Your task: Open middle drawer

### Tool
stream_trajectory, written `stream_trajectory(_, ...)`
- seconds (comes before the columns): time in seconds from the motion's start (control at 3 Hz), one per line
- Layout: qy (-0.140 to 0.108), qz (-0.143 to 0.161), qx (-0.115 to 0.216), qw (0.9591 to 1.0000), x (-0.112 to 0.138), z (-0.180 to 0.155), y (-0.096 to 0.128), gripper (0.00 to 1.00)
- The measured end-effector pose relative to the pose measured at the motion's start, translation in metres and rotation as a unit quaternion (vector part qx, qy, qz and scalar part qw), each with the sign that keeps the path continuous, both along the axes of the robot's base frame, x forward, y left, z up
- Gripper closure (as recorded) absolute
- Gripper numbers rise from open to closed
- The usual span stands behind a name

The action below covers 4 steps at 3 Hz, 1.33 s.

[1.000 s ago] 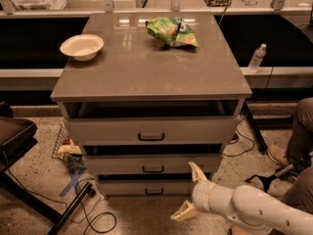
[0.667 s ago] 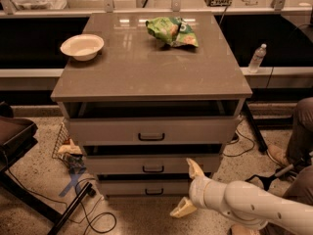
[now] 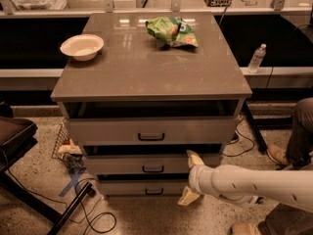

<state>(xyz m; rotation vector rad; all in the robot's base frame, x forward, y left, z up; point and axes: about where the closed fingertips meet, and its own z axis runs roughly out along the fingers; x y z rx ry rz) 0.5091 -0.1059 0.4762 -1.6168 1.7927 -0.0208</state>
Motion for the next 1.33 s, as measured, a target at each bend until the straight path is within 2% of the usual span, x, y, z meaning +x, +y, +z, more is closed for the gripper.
stream_trajectory(0.33,0.006,0.018,-0.034,0.9993,0.022,-0.019,0.008,0.00)
stream_trajectory(0.67,0.007,0.026,-0.040,0.9988,0.026,-0.022,0.014,0.00)
stream_trajectory(1.33,0.034,0.032,-0.043,0.9980,0.038,-0.043,0.020,0.00)
